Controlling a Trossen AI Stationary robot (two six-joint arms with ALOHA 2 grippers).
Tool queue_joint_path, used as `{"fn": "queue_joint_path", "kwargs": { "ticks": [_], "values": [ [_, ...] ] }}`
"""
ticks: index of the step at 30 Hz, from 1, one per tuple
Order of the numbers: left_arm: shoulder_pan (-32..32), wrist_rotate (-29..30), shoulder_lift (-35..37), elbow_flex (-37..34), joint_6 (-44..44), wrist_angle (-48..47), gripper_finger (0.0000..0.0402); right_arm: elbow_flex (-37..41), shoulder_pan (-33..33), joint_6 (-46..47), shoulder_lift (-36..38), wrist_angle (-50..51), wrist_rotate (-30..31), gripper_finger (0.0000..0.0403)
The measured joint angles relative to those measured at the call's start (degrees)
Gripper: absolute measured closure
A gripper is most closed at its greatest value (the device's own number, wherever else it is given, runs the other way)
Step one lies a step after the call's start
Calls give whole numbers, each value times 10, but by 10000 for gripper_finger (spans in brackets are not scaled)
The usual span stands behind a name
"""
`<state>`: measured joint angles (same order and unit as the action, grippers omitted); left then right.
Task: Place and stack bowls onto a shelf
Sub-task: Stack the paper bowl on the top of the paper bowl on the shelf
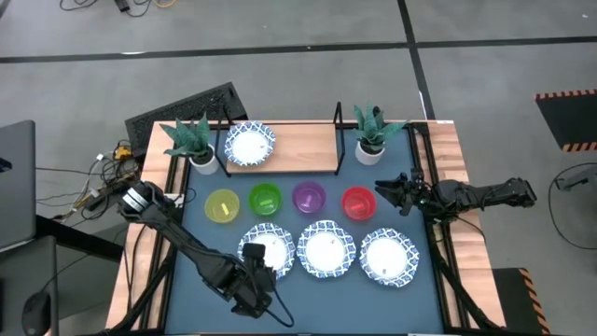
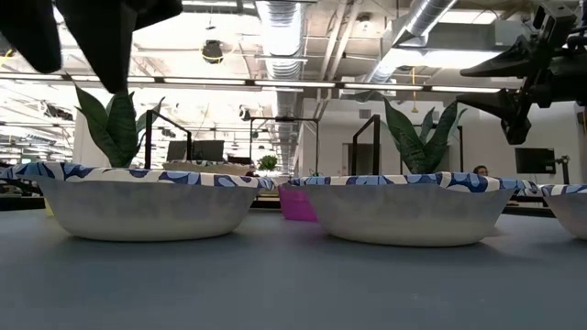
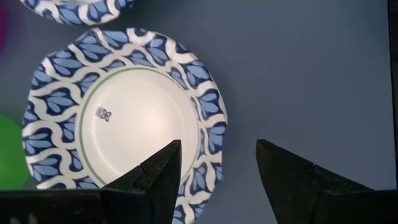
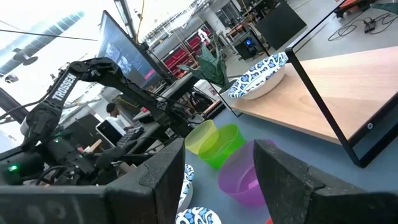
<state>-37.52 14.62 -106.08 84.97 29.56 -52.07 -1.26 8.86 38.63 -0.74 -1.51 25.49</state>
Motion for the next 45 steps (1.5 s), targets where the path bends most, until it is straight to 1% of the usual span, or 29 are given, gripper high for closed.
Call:
{"fn": "queue_joint_path", "kwargs": {
  "ticks": [6, 9, 11, 19, 24, 29, 32, 34, 37, 42, 43, 45],
  "values": [
    [-5, 6, 1, -10, 8, 18, 210, 0, 0, 0, 0, 0, -1, 188],
    [-4, -21, 0, -39, 24, 47, 210, 0, 0, 0, 0, 1, -1, 188],
    [-4, -27, 0, -52, 24, 65, 210, 0, 0, 0, 0, 1, -1, 188],
    [-4, -13, 1, -92, 16, 78, 210, 0, 0, 0, 0, 1, -1, 188],
    [-4, -13, 1, -132, 16, 118, 210, 0, 0, 0, 0, 1, -1, 188],
    [0, 1, 1, -150, 16, 119, 212, 0, 0, 0, 0, 1, -1, 188],
    [5, -11, 1, -167, 18, 114, 231, 0, 0, 0, 0, 0, -1, 188],
    [10, -23, 1, -174, 28, 108, 253, 0, 0, 0, 0, 0, -1, 188],
    [14, -37, 1, -174, 35, 106, 297, 0, 0, 0, 0, 0, -1, 188],
    [14, -55, 1, -163, 51, 108, 384, 0, 0, 0, 0, 0, -1, 188],
    [14, -56, 1, -157, 58, 104, 392, 0, 0, 0, 0, 0, -1, 188],
    [14, -59, 1, -141, 63, 99, 395, 0, 0, 0, 0, 1, -1, 188]
  ]
}}
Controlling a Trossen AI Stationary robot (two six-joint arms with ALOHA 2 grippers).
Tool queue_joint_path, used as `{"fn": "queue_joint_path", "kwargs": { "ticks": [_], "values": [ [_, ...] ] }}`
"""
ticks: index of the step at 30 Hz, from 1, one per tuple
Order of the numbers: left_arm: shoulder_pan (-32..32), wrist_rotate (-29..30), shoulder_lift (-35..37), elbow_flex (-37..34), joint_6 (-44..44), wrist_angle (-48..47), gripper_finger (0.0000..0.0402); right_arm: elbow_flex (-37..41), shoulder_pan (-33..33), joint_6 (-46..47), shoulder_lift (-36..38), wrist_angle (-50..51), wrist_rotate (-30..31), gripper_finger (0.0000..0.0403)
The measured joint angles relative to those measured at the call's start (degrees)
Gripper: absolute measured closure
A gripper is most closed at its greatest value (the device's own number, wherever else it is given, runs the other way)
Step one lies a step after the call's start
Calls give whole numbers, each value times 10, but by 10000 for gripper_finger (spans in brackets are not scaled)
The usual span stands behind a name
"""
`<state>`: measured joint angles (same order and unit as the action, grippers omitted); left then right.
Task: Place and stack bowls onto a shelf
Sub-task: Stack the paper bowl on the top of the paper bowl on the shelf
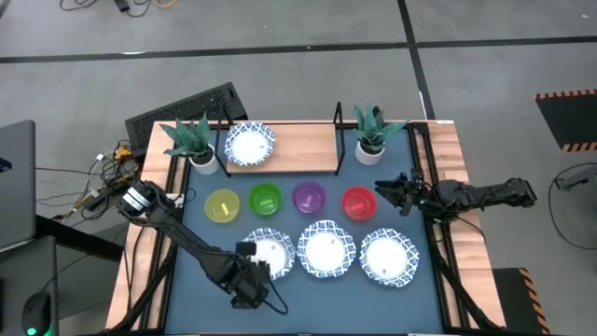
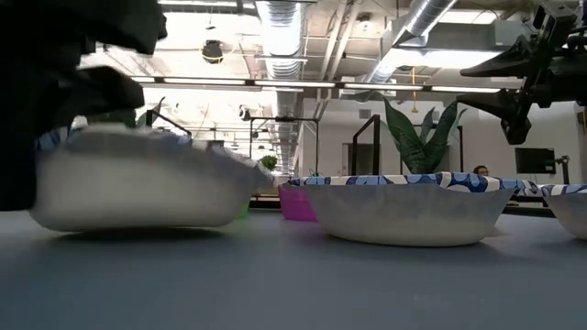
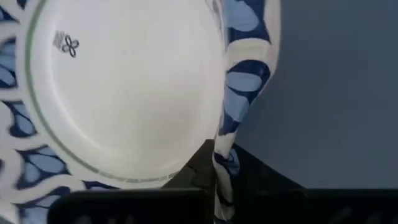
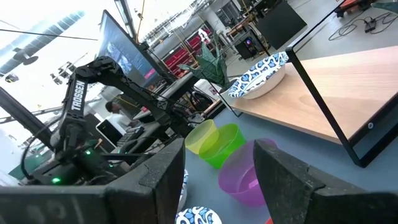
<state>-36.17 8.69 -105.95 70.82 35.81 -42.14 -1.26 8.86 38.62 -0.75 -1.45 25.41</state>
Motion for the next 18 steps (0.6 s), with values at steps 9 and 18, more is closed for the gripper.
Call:
{"fn": "queue_joint_path", "kwargs": {
  "ticks": [9, 18],
  "values": [
    [-6, -29, 0, 117, -24, -74, 401, 0, 0, -1, 0, 0, 0, 188],
    [19, 17, 0, 261, -48, -218, 401, 0, 0, -3, 0, 0, 0, 188]
  ]
}}
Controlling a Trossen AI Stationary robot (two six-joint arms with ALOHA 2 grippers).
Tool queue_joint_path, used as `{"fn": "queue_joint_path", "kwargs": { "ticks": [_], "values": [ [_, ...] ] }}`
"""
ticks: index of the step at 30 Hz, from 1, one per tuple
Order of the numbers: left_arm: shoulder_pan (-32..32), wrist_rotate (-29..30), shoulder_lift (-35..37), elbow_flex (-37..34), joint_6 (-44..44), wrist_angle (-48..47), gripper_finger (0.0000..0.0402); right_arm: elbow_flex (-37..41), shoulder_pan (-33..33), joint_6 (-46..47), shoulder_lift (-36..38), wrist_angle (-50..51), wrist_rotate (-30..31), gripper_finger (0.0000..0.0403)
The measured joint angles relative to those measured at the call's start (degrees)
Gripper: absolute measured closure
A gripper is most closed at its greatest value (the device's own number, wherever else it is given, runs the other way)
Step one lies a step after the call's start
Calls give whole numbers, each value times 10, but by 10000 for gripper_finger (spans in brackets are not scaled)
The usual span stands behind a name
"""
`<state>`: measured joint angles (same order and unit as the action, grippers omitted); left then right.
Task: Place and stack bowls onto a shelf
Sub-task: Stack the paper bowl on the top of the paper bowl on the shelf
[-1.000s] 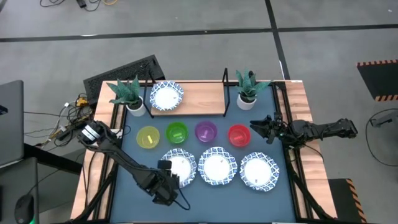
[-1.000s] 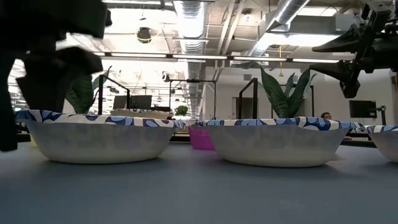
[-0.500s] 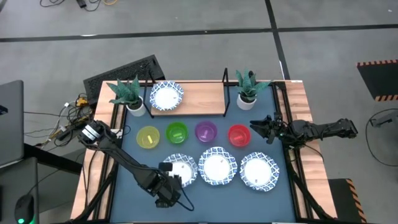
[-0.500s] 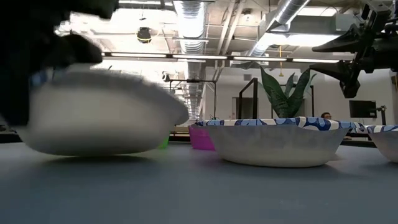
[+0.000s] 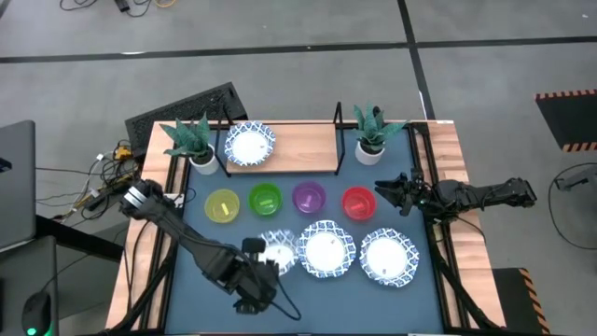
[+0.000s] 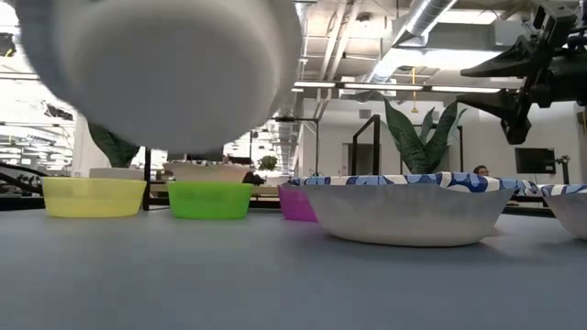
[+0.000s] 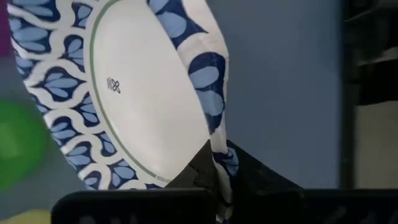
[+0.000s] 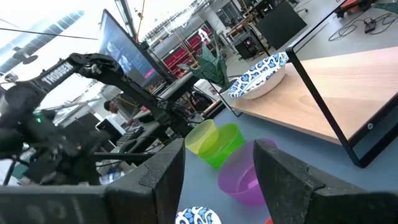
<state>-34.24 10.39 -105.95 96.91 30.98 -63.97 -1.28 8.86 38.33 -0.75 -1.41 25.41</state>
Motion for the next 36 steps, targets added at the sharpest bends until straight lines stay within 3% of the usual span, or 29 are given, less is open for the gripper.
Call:
{"fn": "queue_joint_path", "kwargs": {
  "ticks": [6, 12, 17, 28, 36],
  "values": [
    [44, 73, 0, 86, -42, -130, 401, 0, 0, -9, 0, 0, 0, 188],
    [122, 216, 0, 143, -102, -137, 401, 0, 0, -13, 0, 0, 0, 188],
    [215, 287, 0, 145, -160, -144, 401, 0, 0, -13, 0, 0, 0, 188],
    [439, 274, -1, 144, -227, -219, 401, 0, 0, -12, 0, 0, 0, 188],
    [503, 250, -11, 80, -361, -175, 401, 0, 0, -4, 0, 0, 1, 188]
  ]
}}
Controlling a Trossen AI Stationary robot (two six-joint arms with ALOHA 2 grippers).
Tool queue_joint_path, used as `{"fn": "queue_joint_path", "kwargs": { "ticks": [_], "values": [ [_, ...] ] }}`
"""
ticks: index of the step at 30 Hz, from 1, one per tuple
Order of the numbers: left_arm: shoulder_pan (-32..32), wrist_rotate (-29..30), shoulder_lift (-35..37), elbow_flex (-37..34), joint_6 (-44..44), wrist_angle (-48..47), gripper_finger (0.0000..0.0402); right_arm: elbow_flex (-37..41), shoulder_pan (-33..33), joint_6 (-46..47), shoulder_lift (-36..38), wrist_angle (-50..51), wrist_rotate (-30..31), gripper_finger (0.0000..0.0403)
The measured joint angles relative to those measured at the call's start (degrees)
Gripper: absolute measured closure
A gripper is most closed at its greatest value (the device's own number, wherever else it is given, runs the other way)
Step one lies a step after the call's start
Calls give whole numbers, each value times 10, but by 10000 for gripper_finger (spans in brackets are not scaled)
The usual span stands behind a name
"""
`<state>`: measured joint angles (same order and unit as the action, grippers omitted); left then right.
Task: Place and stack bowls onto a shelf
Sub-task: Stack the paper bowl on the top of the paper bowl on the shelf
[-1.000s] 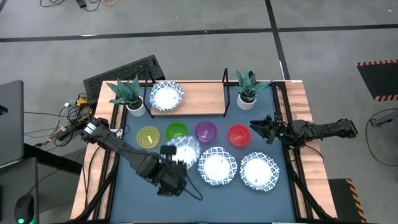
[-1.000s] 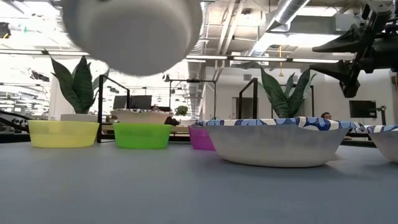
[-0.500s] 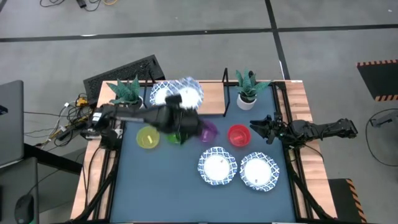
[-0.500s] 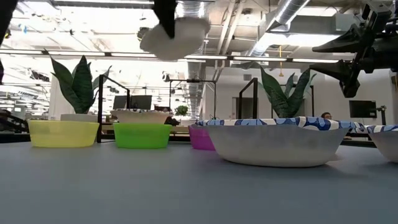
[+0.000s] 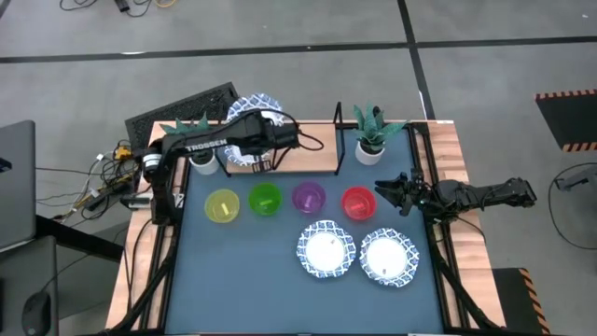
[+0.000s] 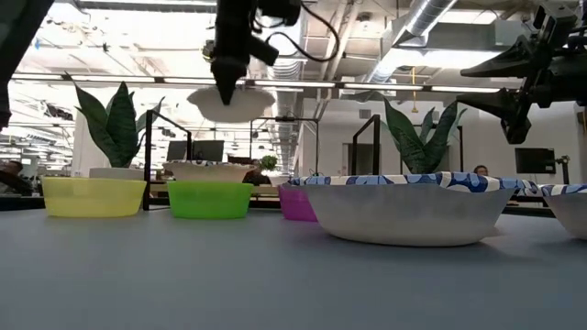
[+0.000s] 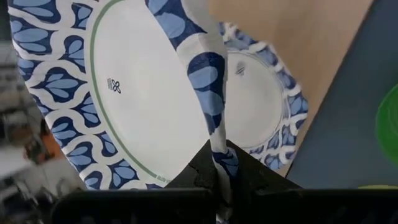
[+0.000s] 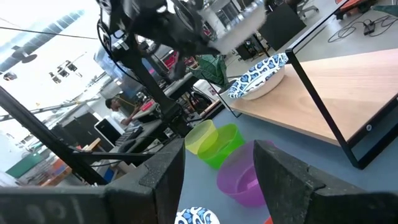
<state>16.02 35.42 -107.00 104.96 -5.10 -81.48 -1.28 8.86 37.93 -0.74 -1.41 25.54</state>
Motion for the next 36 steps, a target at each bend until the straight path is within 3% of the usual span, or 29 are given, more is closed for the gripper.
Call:
{"fn": "queue_joint_path", "kwargs": {
  "ticks": [4, 14, 36],
  "values": [
    [3, -8, -1, -42, -52, 45, 401, 0, 0, 0, 0, 0, 0, 188],
    [38, -57, 0, -122, -69, 66, 401, 0, 0, 2, 0, 0, 0, 188],
    [67, -90, 11, -154, -42, 88, 401, 0, 0, 11, 0, 0, 0, 188]
  ]
}}
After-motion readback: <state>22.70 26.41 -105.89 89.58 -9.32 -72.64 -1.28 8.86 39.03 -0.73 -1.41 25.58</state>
